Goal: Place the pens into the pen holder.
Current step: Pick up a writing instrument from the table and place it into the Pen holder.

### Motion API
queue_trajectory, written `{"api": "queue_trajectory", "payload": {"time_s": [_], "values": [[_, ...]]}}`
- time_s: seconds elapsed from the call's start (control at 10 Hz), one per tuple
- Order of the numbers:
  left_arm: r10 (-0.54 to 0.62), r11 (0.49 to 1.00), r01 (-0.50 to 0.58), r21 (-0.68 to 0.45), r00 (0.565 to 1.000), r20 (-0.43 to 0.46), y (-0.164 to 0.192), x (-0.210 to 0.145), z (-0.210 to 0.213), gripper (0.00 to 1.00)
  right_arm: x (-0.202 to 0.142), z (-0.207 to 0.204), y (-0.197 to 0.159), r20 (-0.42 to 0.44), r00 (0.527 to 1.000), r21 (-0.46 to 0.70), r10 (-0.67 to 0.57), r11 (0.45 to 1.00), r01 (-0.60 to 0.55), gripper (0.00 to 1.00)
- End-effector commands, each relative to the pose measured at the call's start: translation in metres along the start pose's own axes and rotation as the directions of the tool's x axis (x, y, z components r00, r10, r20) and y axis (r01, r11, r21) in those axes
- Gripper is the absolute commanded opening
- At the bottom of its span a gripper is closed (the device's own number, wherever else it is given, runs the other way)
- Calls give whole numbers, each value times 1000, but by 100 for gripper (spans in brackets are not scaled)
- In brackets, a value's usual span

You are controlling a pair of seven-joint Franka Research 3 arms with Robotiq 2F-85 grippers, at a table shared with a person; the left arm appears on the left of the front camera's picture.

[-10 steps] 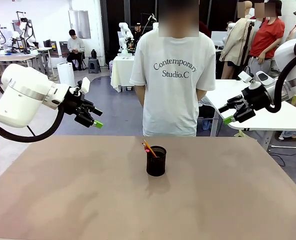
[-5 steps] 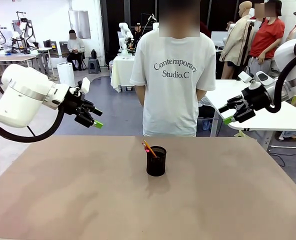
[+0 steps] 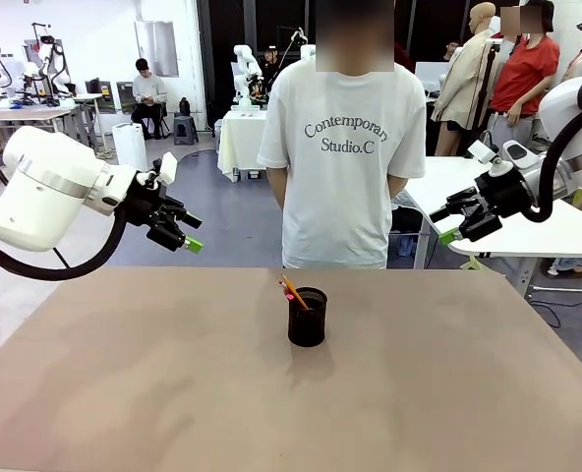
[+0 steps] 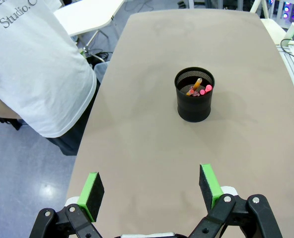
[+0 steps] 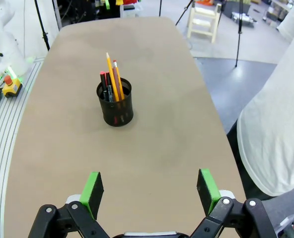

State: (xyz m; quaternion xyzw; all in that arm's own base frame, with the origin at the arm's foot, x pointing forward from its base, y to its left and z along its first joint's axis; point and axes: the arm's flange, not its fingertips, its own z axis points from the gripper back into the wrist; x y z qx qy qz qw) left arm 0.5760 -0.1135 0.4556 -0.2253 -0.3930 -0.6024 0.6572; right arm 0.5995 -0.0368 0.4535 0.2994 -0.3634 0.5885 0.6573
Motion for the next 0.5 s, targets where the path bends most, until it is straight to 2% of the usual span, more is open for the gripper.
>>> {"api": "queue_trajectory", "payload": {"time_s": [0.0,0.4], "values": [[-7,1000,7,0,1000,-5,1,1,1,100,1,0,3,10,1000,-4,-4,1000,4,100],[-7,1000,7,0,1000,-5,1,1,1,100,1,0,3,10,1000,-4,-4,1000,4,100]]}}
